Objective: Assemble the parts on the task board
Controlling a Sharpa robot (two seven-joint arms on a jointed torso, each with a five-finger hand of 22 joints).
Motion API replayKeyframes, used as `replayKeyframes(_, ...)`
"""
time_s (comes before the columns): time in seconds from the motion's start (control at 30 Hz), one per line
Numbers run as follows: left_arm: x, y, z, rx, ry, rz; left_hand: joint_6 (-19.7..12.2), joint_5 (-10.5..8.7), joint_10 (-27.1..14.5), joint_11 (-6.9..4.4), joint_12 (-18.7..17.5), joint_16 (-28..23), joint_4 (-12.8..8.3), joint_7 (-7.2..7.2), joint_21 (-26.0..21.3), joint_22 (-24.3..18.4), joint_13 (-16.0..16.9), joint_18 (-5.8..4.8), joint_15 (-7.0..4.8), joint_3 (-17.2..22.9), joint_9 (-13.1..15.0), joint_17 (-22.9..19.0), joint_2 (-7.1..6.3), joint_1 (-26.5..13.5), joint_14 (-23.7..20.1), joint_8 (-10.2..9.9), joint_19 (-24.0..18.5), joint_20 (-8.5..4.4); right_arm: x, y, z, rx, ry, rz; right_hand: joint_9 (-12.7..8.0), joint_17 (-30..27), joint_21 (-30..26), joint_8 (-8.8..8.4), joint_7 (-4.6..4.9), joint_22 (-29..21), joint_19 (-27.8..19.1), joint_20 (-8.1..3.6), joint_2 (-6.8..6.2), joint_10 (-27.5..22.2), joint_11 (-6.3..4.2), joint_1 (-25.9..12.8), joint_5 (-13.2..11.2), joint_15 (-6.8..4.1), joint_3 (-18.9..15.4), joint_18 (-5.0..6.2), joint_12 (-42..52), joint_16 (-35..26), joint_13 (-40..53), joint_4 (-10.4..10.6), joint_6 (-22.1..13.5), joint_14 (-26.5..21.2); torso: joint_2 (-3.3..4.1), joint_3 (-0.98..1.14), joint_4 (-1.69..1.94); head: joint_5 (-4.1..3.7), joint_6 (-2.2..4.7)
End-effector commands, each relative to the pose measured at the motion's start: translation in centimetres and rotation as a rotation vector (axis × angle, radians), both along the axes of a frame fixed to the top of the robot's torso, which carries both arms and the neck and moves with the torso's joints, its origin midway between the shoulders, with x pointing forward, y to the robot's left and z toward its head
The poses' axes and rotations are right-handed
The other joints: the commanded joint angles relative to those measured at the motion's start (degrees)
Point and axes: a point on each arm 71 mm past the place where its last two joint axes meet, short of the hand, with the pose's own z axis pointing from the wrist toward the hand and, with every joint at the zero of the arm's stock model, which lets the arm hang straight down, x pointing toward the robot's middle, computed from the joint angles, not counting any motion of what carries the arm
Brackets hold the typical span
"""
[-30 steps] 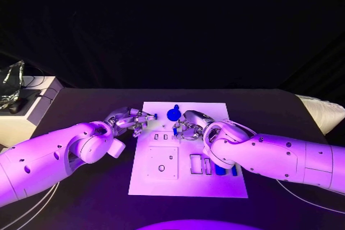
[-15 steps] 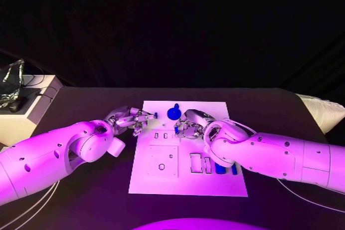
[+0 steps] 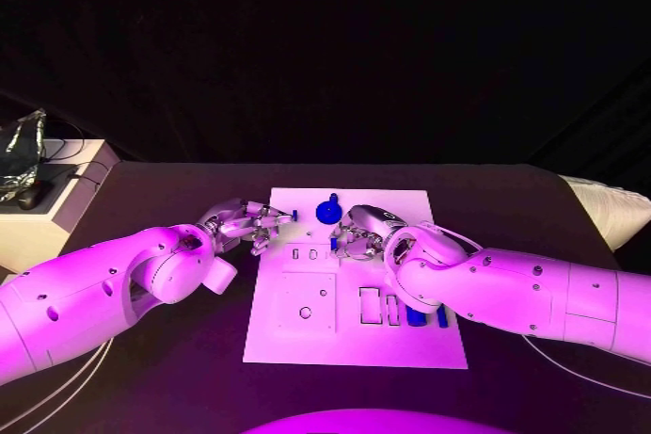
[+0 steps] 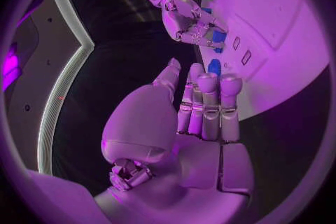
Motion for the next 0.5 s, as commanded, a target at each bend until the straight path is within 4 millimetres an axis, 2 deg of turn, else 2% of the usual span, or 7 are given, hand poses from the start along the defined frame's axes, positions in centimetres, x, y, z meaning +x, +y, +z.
replayKeyframes(0.03,-0.06,-0.21,0.06,-0.012,0.005,-0.019,-0.1,0.03,-0.2,0.4,-0.4,-0.3,-0.3,0.36,-0.3,0.1,-0.1,-0.05,0.12,-0.2,-0.1,0.0,-0.32,0.2,-0.3,-0.2,-0.4,0.18,-0.28,0.23,-0.31,-0.021,0.006,0.02,0.1,-0.1,-0.3,0.2,0.29,9.0,4.4,-0.21,-0.84,-0.1,-0.16,0.2,-0.2,0.0,-0.2,0.05,-0.2,-0.3,-0.1,0.7,-0.1,0.0,0.02,-0.01,0.0,0.01,-0.09)
replayKeyframes(0.5,-0.06,-0.16,0.01,-0.009,0.009,-0.019,-0.1,0.02,-0.2,0.41,-0.4,-0.3,-0.3,0.39,-0.4,0.3,-0.2,-0.06,0.13,-0.2,-0.1,0.0,-0.23,0.2,-0.2,-0.3,-0.3,0.16,-0.53,0.27,-0.55,-0.028,0.018,0.028,0.1,-0.2,-0.4,0.15,0.36,9.0,4.4,-0.19,-1.25,-0.1,-0.11,0.1,-0.5,0.03,-0.4,0.07,-0.1,-0.3,-0.2,1.0,-0.2,0.0,0.0,0.01,-0.01,0.04,-0.33)
